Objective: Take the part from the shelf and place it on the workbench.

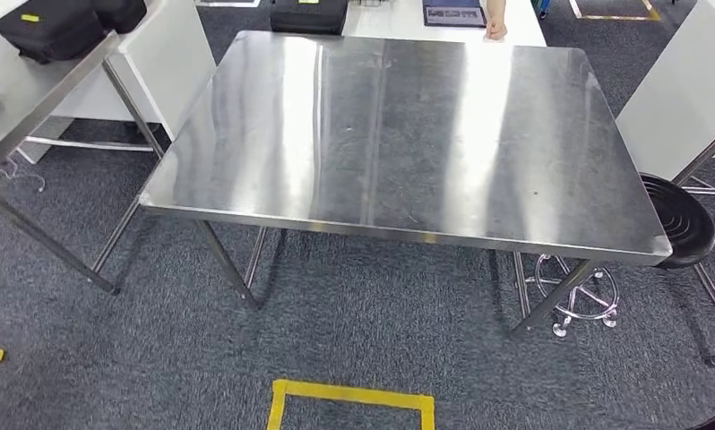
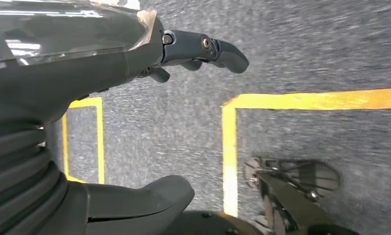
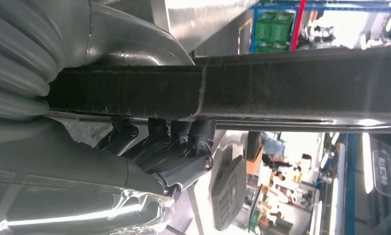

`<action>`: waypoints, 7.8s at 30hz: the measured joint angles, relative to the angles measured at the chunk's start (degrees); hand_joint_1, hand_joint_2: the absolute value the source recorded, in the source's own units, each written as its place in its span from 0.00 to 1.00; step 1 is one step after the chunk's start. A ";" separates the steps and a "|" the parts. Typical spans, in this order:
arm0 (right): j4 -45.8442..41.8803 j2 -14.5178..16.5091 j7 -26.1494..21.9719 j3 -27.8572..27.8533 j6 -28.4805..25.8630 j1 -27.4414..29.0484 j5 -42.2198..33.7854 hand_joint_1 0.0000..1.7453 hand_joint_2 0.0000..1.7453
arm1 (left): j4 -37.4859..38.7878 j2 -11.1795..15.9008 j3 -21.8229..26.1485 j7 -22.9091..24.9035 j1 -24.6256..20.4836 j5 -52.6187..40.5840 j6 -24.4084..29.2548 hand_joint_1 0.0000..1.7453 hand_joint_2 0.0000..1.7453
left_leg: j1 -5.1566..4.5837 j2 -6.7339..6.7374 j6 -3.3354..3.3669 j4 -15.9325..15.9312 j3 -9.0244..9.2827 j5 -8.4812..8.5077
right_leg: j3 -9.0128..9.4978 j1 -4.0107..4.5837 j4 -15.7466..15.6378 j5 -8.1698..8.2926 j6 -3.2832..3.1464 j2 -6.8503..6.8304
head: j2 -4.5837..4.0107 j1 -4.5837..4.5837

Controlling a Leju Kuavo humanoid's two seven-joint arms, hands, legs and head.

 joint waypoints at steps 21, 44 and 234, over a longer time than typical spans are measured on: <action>0.19 0.28 0.32 -0.53 1.25 -1.65 0.79 1.00 1.00 | 0.05 -0.27 0.50 0.14 0.51 1.33 1.23 0.00 1.00 | 0.72 -0.90 2.40 -5.50 0.91 3.93 | -5.19 0.03 13.14 -6.09 3.80 0.14 | 0.00 -0.01; 25.09 -25.89 18.06 12.07 15.26 -19.36 34.15 1.00 1.00 | -0.13 -0.46 -2.56 3.00 -2.50 -3.93 -0.37 0.00 1.00 | -0.32 -0.36 0.91 -2.97 -3.37 5.81 | 0.41 0.88 0.63 -0.98 1.55 0.10 | 0.00 0.50; 109.74 -12.05 25.68 -50.51 -2.28 -23.81 31.15 0.00 0.00 | -0.72 0.51 5.20 5.82 0.69 -3.14 5.20 0.00 0.00 | 1.80 0.12 -1.82 10.39 -6.81 0.48 | 1.13 0.29 -2.80 1.83 -0.26 -4.13 | 0.00 0.26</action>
